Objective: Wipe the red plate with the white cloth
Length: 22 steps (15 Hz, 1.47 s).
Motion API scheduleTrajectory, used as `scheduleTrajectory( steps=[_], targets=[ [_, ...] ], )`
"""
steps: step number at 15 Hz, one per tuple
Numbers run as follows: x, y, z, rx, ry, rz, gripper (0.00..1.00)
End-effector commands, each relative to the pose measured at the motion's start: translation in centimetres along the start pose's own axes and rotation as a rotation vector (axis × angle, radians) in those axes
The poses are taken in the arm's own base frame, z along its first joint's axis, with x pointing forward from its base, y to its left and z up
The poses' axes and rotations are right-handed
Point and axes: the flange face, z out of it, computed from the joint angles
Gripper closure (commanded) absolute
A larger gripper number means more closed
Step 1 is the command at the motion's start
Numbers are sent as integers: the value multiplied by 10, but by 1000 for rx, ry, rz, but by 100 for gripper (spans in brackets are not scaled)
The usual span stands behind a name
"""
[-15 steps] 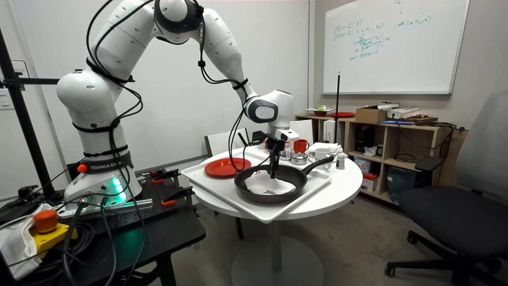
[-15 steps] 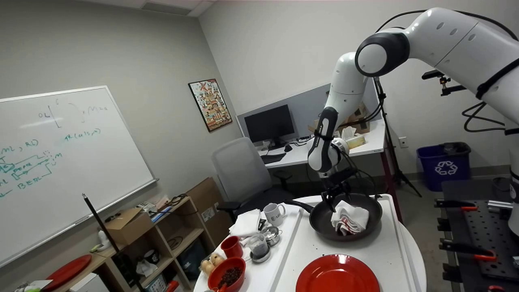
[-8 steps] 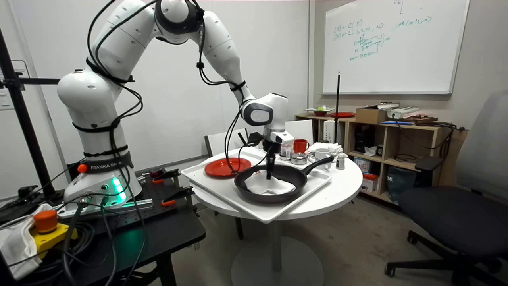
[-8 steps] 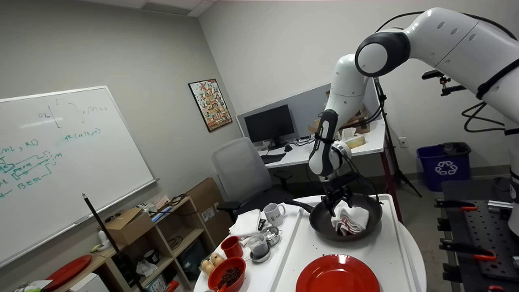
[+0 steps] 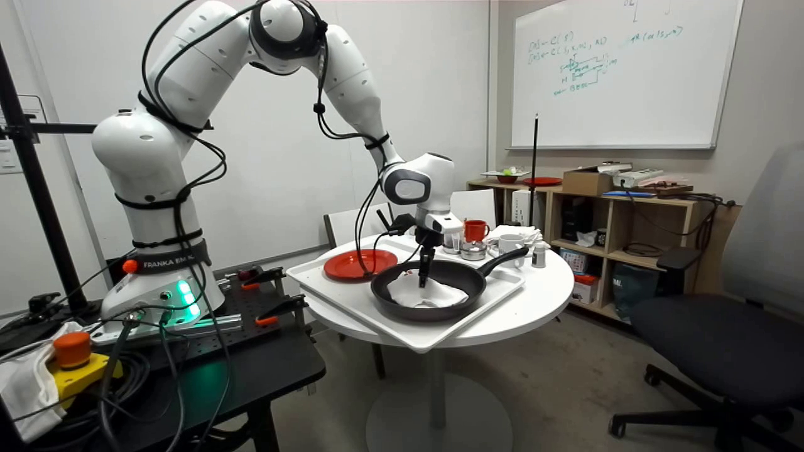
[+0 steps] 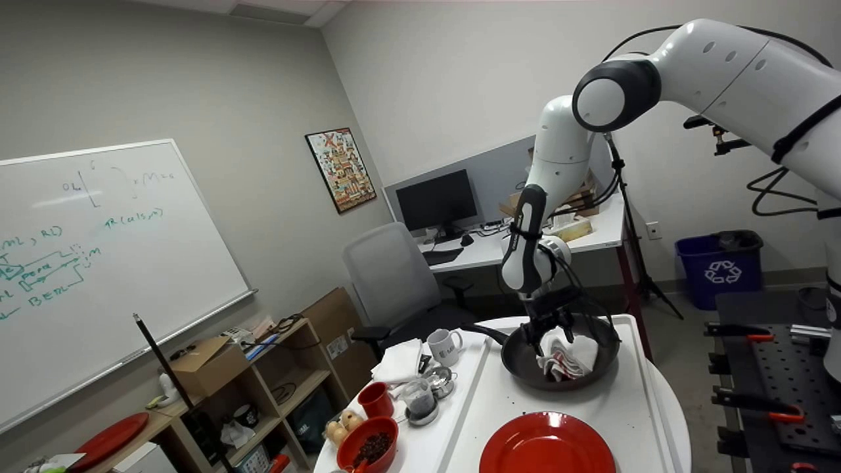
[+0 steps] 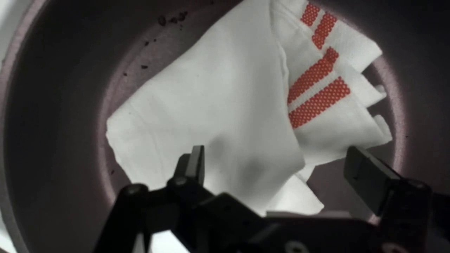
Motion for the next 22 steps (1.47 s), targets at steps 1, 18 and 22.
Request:
scheduleTrajectory(
  steps=[1,18,22],
  targets=[
    [5,1,16,-27,0,49,0],
    [-9,8,-17,-20,82,-12,92],
    [-34,17,-64,-10,152,-124,92]
  ],
)
